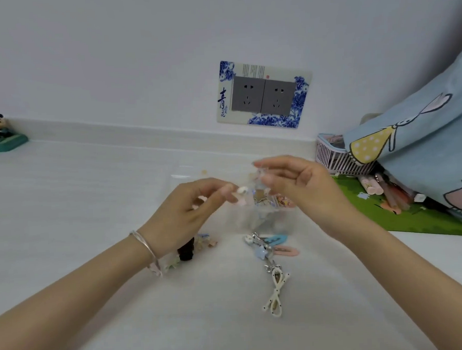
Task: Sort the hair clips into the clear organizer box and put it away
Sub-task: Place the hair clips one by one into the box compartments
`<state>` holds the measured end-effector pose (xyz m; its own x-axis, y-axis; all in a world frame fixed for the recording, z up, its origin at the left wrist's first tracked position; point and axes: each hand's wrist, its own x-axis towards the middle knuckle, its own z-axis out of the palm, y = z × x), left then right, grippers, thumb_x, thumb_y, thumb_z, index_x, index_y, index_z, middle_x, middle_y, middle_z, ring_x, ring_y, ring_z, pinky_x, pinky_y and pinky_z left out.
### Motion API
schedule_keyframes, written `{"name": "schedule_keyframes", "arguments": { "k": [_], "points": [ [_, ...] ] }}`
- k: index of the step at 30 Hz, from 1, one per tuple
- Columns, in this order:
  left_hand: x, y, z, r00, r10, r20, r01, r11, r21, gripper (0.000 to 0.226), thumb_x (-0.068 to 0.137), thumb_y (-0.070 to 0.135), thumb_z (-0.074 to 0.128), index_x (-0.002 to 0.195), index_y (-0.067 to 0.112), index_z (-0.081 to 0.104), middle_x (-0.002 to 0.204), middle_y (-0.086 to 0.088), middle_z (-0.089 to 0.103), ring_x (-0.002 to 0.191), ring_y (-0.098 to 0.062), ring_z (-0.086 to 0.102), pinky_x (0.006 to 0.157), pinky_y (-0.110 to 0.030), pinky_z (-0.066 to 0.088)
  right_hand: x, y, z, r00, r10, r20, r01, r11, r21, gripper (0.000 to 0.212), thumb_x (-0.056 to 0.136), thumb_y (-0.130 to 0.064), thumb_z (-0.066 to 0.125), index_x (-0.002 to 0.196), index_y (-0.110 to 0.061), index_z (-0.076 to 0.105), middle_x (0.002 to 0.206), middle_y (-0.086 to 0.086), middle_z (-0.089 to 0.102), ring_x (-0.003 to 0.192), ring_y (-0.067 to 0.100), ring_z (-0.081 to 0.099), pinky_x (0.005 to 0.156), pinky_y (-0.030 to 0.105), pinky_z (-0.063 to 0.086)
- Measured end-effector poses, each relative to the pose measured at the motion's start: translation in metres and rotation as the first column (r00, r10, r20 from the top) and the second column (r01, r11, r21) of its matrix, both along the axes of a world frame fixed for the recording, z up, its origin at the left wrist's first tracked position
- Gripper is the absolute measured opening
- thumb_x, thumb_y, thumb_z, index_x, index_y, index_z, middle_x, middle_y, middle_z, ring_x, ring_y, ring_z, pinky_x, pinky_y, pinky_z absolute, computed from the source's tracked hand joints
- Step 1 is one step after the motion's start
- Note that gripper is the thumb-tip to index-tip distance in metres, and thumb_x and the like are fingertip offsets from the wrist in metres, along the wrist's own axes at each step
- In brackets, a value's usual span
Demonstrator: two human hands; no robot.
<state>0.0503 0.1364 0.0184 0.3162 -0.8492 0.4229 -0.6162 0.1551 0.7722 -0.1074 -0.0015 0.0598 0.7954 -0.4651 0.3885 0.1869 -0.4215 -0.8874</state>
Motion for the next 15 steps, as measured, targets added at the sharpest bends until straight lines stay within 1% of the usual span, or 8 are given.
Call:
{"name": "schedule_keyframes", "arguments": {
  "k": [2, 4, 6, 9, 11, 13, 14, 15],
  "points": [
    [0.009, 0.001, -0.001, 0.985, 0.124, 0.120, -0.120, 0.992, -0.044, 0.039, 0.084, 0.056, 0.039, 0.104, 0.035, 0.064, 0.099, 0.020, 0.068, 0.097, -0.003, 0.058, 0.080, -0.012, 0.040, 0.010, -0.013, 0.006, 0.996, -0.087, -0.029, 0.086, 0.996, -0.037, 0.022, 0.078, -0.014, 0.069, 0.100, -0.016, 0.066, 0.078, -0.002, 0.072, 0.070, 0.001, 0.066, 0.063, 0.009, 0.047],
    [0.016, 0.002, -0.004, 0.962, 0.203, 0.184, -0.195, 0.979, -0.058, 0.040, 0.084, 0.059, 0.036, 0.106, 0.038, 0.061, 0.102, 0.025, 0.064, 0.101, 0.002, 0.052, 0.082, -0.005, 0.034, 0.021, -0.024, 0.006, 0.977, -0.167, -0.130, 0.151, 0.981, -0.119, 0.018, 0.081, -0.020, 0.070, 0.098, -0.016, 0.067, 0.075, -0.001, 0.073, 0.065, -0.002, 0.064, 0.059, 0.007, 0.043],
    [0.022, 0.002, -0.008, 0.948, 0.237, 0.212, -0.231, 0.971, -0.053, 0.041, 0.083, 0.060, 0.035, 0.107, 0.038, 0.061, 0.105, 0.027, 0.061, 0.103, 0.008, 0.048, 0.083, 0.000, 0.030, 0.032, -0.031, 0.002, 0.950, -0.195, -0.244, 0.146, 0.968, -0.206, 0.016, 0.079, -0.026, 0.072, 0.093, -0.017, 0.069, 0.076, -0.001, 0.073, 0.066, -0.003, 0.064, 0.064, 0.009, 0.043],
    [0.025, 0.000, -0.012, 0.944, 0.254, 0.209, -0.248, 0.967, -0.054, 0.041, 0.083, 0.061, 0.035, 0.108, 0.039, 0.060, 0.108, 0.026, 0.060, 0.109, 0.008, 0.046, 0.087, 0.001, 0.028, 0.044, -0.033, -0.005, 0.921, -0.172, -0.348, 0.080, 0.961, -0.265, 0.016, 0.078, -0.025, 0.073, 0.089, -0.013, 0.072, 0.082, 0.003, 0.073, 0.070, -0.001, 0.063, 0.067, 0.005, 0.045],
    [0.025, -0.001, -0.013, 0.941, 0.259, 0.218, -0.252, 0.966, -0.060, 0.041, 0.083, 0.061, 0.035, 0.108, 0.039, 0.060, 0.109, 0.026, 0.060, 0.111, 0.007, 0.046, 0.089, -0.001, 0.028, 0.049, -0.033, -0.008, 0.907, -0.174, -0.383, 0.069, 0.960, -0.272, 0.013, 0.079, -0.026, 0.072, 0.086, -0.015, 0.073, 0.083, 0.003, 0.074, 0.073, 0.012, 0.065, 0.069, 0.013, 0.047],
    [0.025, -0.002, -0.013, 0.937, 0.261, 0.231, -0.254, 0.965, -0.060, 0.041, 0.084, 0.061, 0.034, 0.108, 0.040, 0.059, 0.110, 0.027, 0.059, 0.113, 0.006, 0.045, 0.091, -0.003, 0.029, 0.054, -0.034, -0.012, 0.894, -0.186, -0.407, 0.074, 0.959, -0.274, 0.010, 0.079, -0.030, 0.072, 0.080, -0.019, 0.073, 0.072, -0.002, 0.071, 0.065, 0.027, 0.060, 0.060, 0.020, 0.045],
    [0.026, -0.001, -0.014, 0.936, 0.263, 0.235, -0.256, 0.965, -0.064, 0.040, 0.084, 0.060, 0.034, 0.109, 0.040, 0.059, 0.110, 0.027, 0.059, 0.113, 0.006, 0.045, 0.092, -0.004, 0.030, 0.056, -0.035, -0.014, 0.888, -0.198, -0.416, 0.076, 0.953, -0.292, 0.010, 0.079, -0.031, 0.071, 0.076, -0.021, 0.073, 0.065, -0.009, 0.067, 0.058, 0.020, 0.055, 0.056, 0.018, 0.043],
    [0.026, -0.001, -0.014, 0.935, 0.263, 0.239, -0.254, 0.965, -0.067, 0.040, 0.085, 0.059, 0.034, 0.109, 0.040, 0.059, 0.110, 0.027, 0.059, 0.113, 0.006, 0.045, 0.093, -0.005, 0.030, 0.058, -0.036, -0.016, 0.879, -0.229, -0.419, 0.082, 0.937, -0.340, 0.011, 0.079, -0.033, 0.071, 0.073, -0.024, 0.072, 0.063, -0.015, 0.064, 0.059, 0.010, 0.051, 0.061, 0.018, 0.043]
  ]
}}
